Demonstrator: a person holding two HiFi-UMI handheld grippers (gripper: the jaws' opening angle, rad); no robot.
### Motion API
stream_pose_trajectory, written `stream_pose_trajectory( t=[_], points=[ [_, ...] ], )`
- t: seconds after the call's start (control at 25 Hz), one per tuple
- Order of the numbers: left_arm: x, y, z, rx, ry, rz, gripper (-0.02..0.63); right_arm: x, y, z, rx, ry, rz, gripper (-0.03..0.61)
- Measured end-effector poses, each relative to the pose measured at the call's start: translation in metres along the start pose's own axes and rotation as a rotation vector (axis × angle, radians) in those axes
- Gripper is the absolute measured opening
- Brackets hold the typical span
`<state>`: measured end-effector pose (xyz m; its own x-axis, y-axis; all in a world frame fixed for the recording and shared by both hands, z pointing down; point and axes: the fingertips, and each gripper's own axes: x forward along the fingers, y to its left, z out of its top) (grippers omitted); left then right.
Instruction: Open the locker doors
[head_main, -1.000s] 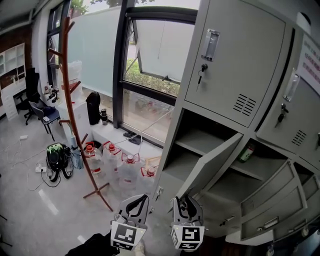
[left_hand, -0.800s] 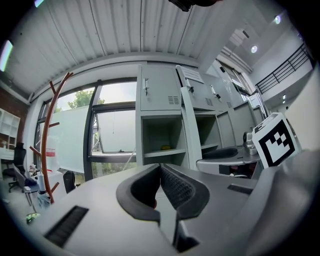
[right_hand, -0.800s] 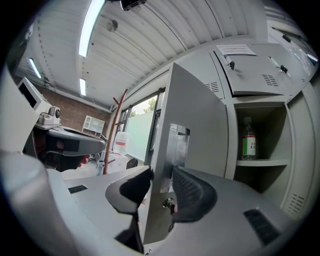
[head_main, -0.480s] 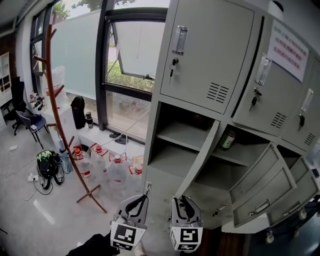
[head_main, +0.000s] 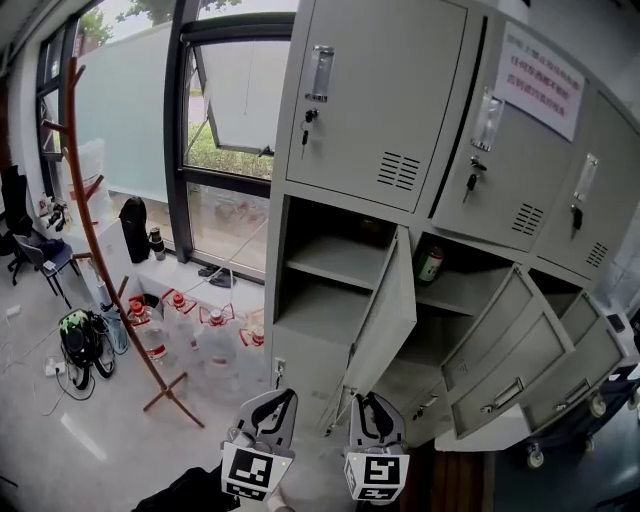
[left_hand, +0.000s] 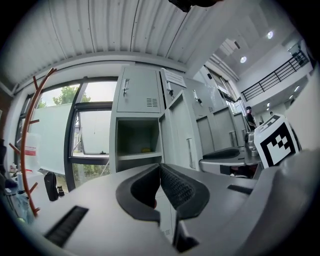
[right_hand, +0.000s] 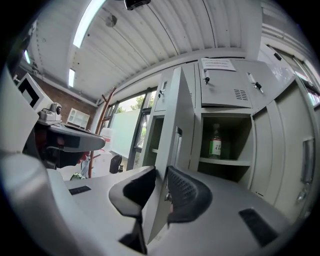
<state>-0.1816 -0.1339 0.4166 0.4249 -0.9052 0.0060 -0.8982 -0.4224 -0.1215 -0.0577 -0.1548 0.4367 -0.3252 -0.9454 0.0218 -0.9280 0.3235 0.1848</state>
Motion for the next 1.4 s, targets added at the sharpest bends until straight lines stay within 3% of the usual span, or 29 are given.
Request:
stream_pose_trajectory(
  t=[0.32,0.84,1.4],
  points=[
    [0.005,-0.014,0.002,0.004,-0.004,-0.031,0.023,-0.014,-0.03,-0.006,0.004,0.007,-0.069,0.089],
    [0.002,-0.03,0.009,0.012,-0.012,-0.054,0.023,-0.032,-0.038,0.003,0.011,-0.021,-0.1,0.064],
    [-0.05,-0.092,0.015,0.024,-0.015,-0.136,0.023,-0.134,-0.056,-0.005,0.005,0.01,-0.222,0.034]
  ],
)
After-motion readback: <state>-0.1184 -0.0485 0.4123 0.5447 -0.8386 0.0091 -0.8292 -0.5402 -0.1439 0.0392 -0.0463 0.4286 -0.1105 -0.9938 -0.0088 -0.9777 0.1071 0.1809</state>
